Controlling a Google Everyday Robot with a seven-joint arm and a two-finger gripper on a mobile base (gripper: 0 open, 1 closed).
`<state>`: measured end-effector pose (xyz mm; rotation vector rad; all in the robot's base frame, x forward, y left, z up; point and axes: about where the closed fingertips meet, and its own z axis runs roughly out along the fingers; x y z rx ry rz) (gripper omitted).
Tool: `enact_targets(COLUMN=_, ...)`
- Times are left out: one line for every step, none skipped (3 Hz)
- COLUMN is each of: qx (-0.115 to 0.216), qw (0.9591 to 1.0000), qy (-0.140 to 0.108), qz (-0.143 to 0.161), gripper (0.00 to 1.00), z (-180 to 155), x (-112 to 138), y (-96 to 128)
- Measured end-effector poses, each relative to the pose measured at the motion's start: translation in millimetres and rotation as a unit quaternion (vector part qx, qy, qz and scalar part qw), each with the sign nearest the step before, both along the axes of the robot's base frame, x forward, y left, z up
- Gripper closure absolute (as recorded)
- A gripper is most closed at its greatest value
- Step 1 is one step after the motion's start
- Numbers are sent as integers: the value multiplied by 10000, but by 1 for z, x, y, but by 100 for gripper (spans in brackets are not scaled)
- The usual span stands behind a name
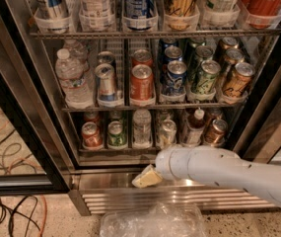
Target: Pick water bottle from bottom shelf of fridge
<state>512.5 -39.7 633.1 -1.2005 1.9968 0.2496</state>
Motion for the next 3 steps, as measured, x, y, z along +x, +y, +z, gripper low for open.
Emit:
enact_targets(qx=53, qw=9998, qy=-175, qz=-94, gripper=0, z=4, x=8, y=1)
enact_targets(qx=53, qw=9998, qy=-175, qz=-94, gripper=0, z=4, x=8, y=1)
enact_targets(qx=116, qw=9998, qy=-133, qz=-36, gripper=0, z=7, x=7, y=1)
